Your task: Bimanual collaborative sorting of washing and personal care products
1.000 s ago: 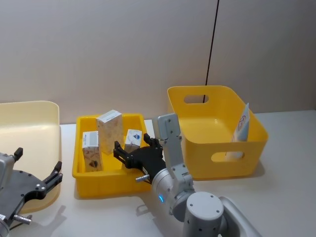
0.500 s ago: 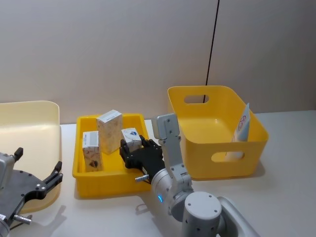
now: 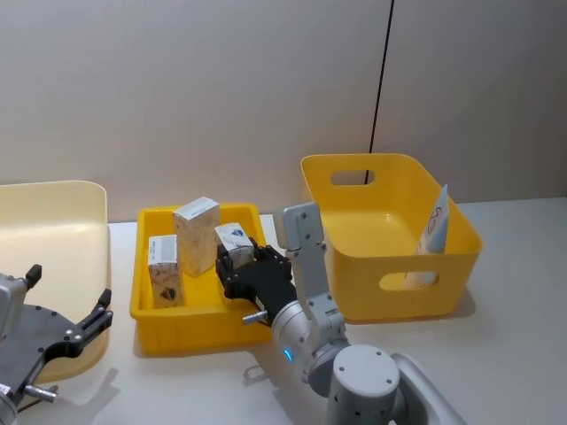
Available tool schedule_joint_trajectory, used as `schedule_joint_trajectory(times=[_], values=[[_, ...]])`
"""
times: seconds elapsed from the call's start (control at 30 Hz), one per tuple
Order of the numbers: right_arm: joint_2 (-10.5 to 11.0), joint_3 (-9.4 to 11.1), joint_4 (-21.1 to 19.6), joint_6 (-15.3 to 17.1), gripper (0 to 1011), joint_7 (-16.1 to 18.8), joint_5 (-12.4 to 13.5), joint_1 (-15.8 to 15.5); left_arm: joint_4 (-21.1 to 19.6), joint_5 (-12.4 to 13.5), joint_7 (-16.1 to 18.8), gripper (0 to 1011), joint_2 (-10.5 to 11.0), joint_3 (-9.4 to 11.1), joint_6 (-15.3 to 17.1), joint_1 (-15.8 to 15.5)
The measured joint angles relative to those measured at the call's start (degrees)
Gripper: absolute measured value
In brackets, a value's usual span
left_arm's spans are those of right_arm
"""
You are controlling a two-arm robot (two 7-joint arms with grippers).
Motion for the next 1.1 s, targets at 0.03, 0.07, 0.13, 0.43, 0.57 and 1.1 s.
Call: schedule_joint_trajectory(times=[0.03, 0.07, 0.13, 0.43, 0.57, 1.1], values=[[0.1, 0.0, 0.0, -0.7, 449, 0.3, -0.1, 0.0, 0.0, 0.0, 0.0, 1003, 0.0, 0.0, 0.0, 0.0], [0.1, 0.0, 0.0, -0.7, 449, 0.3, -0.1, 0.0, 0.0, 0.0, 0.0, 1003, 0.0, 0.0, 0.0, 0.0], [0.2, 0.0, 0.0, -2.5, 449, 0.8, -0.2, -0.1, 0.0, 0.0, 0.0, 1003, 0.0, 0.0, 0.0, 0.0], [0.6, 0.4, -0.4, -8.0, 449, 2.3, -0.6, 0.0, 0.0, 0.0, 0.0, 1003, 0.0, 0.0, 0.0, 0.0], [0.7, 0.7, -0.8, -10.6, 449, 2.9, -0.7, 0.2, 0.0, 0.0, 0.0, 1003, 0.0, 0.0, 0.0, 0.0], [1.9, 3.9, -4.5, -18.8, 449, 3.1, -1.6, 0.5, 0.0, 0.0, 0.0, 1003, 0.0, 0.0, 0.0, 0.0]])
